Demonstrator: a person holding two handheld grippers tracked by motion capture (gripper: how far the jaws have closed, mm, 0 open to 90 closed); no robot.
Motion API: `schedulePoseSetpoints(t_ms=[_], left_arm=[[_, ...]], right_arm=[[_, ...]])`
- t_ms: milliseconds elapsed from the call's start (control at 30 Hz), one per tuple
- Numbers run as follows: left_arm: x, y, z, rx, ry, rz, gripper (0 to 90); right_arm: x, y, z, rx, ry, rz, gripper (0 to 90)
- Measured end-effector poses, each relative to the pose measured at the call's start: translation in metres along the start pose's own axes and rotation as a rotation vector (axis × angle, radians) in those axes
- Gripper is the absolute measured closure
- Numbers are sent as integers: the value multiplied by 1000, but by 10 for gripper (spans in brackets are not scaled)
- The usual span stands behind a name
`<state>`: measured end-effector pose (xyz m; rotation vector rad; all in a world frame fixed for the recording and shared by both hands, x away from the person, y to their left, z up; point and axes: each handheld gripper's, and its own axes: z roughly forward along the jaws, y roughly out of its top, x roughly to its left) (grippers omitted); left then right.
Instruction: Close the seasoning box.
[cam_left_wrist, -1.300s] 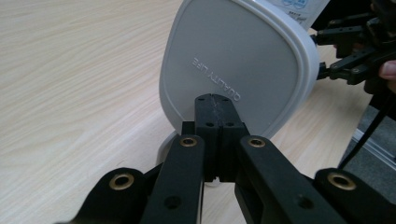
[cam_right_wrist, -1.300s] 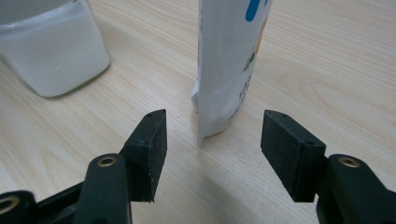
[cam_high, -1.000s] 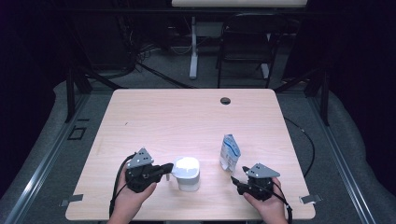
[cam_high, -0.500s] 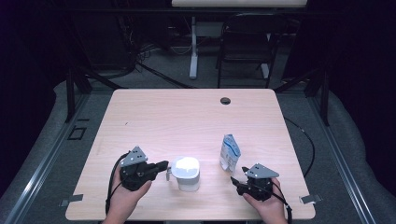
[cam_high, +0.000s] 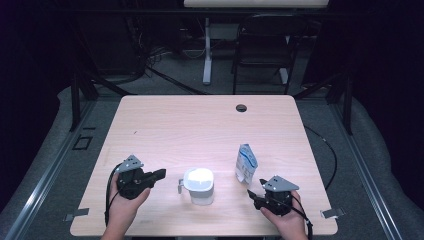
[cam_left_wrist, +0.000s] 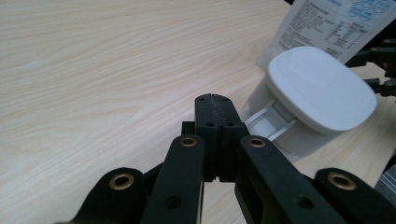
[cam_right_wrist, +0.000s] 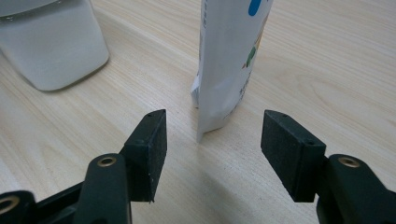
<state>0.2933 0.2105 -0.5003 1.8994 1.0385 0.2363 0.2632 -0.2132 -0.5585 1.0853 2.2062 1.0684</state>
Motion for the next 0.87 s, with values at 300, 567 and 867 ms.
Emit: schedulePoseSetpoints(t_ms=[300, 567, 867], left_arm=[[18, -11, 5, 24, 53, -39, 900], [28, -19, 9, 36, 85, -62, 900], [35, -21, 7, 25, 111, -80, 894]], right_arm=[[1, -1, 0, 9, -2, -12, 404], [1, -2, -1, 7, -4, -11, 404], [0, -4, -2, 11, -3, -9, 403]])
